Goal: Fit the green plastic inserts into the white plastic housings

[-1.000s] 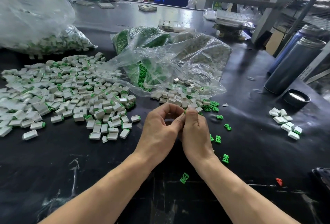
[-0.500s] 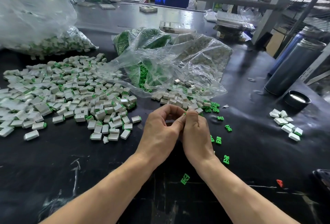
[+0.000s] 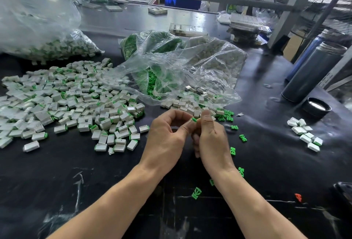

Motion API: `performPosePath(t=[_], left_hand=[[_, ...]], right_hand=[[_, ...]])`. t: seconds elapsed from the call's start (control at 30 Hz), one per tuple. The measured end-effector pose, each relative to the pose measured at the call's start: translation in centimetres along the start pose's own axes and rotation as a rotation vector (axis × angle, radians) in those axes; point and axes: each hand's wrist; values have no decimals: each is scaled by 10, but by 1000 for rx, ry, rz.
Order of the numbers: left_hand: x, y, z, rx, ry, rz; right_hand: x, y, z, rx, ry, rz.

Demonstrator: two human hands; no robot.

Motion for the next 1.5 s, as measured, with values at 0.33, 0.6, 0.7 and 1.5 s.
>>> performPosePath(t=[0.33, 0.6, 0.7, 1.5], left_hand=[[-9, -4, 6, 24, -111, -3], [-14, -5, 9, 11, -305, 30], [-15, -3, 7, 18, -367, 24], [-82, -35, -3, 23, -1299, -317]], right_hand=[[-3, 0, -4, -157, 48, 45], [-2, 0, -5, -111, 98, 58], [-2, -1, -6, -99, 104, 68], [-9, 6, 7, -48, 389, 195]])
Point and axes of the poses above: each hand's wrist, its own y-axis away from the middle knuckle, its own x-axis out of the palm, z = x × y, and after that the axes turned 7 degrees about y, right-handed
